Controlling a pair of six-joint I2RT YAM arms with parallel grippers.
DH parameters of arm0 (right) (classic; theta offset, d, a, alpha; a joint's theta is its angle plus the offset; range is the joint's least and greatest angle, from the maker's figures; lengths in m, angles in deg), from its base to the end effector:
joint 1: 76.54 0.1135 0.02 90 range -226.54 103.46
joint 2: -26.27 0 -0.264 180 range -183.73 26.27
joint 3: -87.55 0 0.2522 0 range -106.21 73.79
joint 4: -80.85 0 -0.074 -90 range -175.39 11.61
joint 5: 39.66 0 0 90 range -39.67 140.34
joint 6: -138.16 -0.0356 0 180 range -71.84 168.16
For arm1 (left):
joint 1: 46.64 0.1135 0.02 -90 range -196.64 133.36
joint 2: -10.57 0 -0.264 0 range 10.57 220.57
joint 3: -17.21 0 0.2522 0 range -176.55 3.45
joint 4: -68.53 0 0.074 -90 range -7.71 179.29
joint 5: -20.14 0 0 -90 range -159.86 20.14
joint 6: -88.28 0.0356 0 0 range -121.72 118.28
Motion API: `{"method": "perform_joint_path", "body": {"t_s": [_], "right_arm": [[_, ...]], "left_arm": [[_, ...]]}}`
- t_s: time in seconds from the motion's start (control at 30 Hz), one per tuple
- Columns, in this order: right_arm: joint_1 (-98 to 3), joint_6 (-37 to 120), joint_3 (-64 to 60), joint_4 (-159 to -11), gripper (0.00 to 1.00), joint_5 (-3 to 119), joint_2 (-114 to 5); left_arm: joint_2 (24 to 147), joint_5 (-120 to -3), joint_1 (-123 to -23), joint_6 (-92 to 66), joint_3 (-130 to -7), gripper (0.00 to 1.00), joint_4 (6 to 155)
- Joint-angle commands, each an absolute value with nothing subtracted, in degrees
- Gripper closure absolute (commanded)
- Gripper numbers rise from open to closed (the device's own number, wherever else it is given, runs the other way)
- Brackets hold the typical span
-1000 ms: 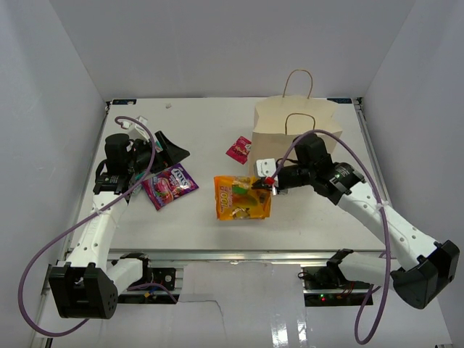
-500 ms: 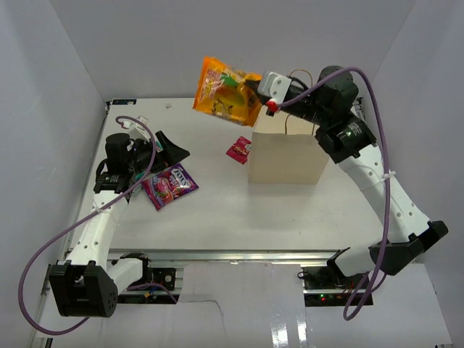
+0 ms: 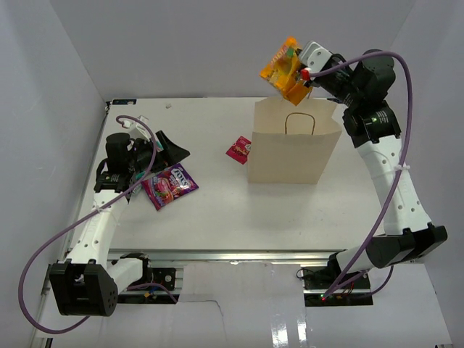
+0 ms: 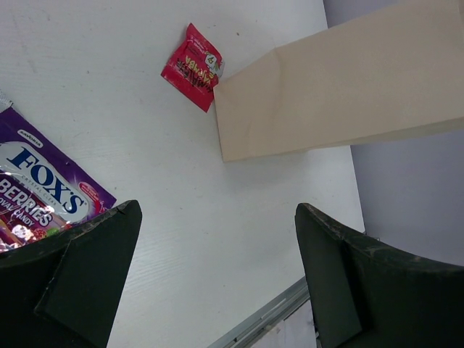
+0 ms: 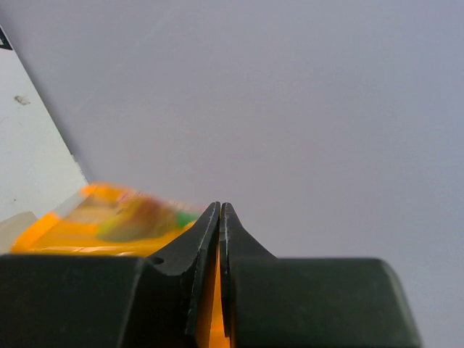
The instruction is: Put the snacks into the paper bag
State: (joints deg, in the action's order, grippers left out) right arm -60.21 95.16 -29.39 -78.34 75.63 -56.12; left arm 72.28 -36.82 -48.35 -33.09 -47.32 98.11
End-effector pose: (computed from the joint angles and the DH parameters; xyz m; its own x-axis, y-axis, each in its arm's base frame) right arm 0.2797 0.0978 0.5434 0.6326 -0.5037 -0.5883 -0.2783 0.5610 -0.7796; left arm 0.2388 -0.0265 0.3116 -0.6506 -0.4172 -0.6346 0.2026 0.7100 -0.6744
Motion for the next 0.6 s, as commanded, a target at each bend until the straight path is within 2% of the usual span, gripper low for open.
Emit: {"method": "perform_joint_path", "body": {"t_s": [0.0,0.4,0.57], "right_arm": [[-60.8,97.2,-27.6,-85.5,0.92,78.4,-50.1],[-63.4,96.6,-15.6,-83.7,0.92,79.6,-43.8],[-63.4,94.8,-14.5,-82.1,0.92,80.0,-43.7]], "left_arm": [[72.5,-36.1,-48.5,-32.3,-49.2,0.02,96.9],[72.4,-35.8,-48.5,-32.4,-48.7,0.02,96.4],[72.6,-35.8,-48.4,-32.5,-48.6,0.02,96.5]]}}
